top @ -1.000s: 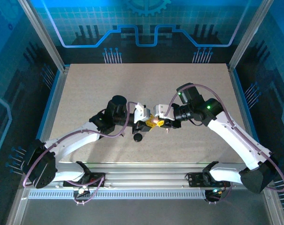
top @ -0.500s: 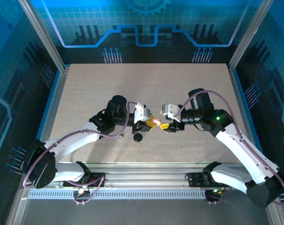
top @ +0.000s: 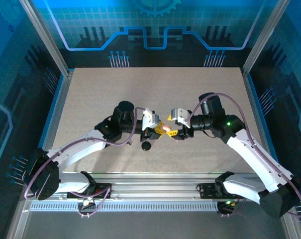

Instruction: Insert the wireless bluetooth earbuds into the charging case

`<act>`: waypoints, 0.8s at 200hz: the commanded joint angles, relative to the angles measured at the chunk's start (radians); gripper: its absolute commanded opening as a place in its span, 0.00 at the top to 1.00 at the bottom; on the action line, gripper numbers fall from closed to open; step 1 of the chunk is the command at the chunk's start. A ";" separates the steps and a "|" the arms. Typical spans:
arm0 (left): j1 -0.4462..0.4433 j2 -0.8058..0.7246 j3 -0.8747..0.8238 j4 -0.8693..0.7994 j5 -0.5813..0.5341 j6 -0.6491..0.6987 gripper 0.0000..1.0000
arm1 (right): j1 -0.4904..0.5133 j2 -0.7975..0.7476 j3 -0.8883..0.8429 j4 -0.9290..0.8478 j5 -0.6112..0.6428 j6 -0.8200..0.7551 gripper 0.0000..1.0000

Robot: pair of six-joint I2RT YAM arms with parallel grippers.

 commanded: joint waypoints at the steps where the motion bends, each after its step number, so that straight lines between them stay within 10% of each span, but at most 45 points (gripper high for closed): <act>1: -0.011 -0.024 0.029 0.022 0.030 -0.009 0.75 | -0.009 0.005 -0.002 0.015 -0.022 0.012 0.42; 160: -0.014 -0.036 0.029 0.012 0.037 -0.004 0.75 | -0.020 0.017 0.011 0.124 0.158 0.066 0.44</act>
